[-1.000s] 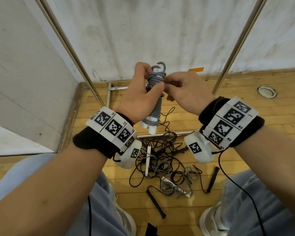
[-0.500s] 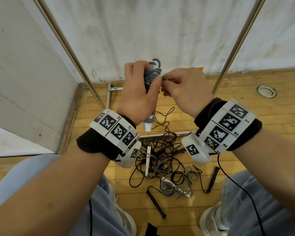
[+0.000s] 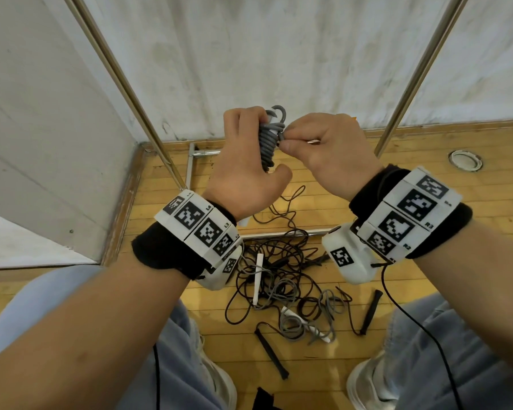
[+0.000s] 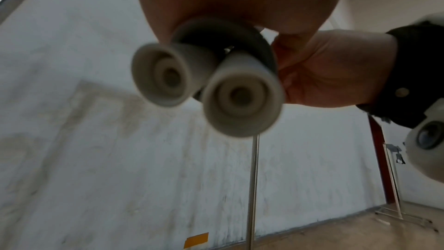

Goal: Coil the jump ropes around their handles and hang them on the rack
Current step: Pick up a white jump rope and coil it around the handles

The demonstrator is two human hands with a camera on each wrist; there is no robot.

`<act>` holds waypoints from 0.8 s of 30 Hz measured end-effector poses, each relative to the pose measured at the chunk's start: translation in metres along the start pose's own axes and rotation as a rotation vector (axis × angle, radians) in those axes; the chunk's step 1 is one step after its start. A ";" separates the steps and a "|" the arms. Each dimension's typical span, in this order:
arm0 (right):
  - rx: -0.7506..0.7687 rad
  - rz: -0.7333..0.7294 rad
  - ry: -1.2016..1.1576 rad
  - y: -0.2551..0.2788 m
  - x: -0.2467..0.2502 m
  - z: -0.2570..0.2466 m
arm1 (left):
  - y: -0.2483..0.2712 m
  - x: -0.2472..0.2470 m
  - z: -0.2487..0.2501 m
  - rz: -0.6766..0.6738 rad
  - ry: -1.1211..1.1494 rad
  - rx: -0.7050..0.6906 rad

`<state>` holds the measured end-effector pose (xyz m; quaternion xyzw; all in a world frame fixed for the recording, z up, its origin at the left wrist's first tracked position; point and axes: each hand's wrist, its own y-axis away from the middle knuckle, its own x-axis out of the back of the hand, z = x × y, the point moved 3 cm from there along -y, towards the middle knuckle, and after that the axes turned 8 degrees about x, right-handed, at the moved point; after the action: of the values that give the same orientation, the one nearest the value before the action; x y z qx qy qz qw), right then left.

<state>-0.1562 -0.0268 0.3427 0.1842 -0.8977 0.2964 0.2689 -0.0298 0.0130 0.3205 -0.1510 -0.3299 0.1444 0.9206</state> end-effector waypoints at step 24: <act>0.018 -0.005 -0.061 -0.003 0.001 0.008 | 0.001 0.003 0.007 -0.255 0.485 0.242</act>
<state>-0.1582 -0.0340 0.3389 0.1978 -0.9024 0.2981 0.2403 -0.0320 0.0163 0.3274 -0.0275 -0.0972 0.0257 0.9946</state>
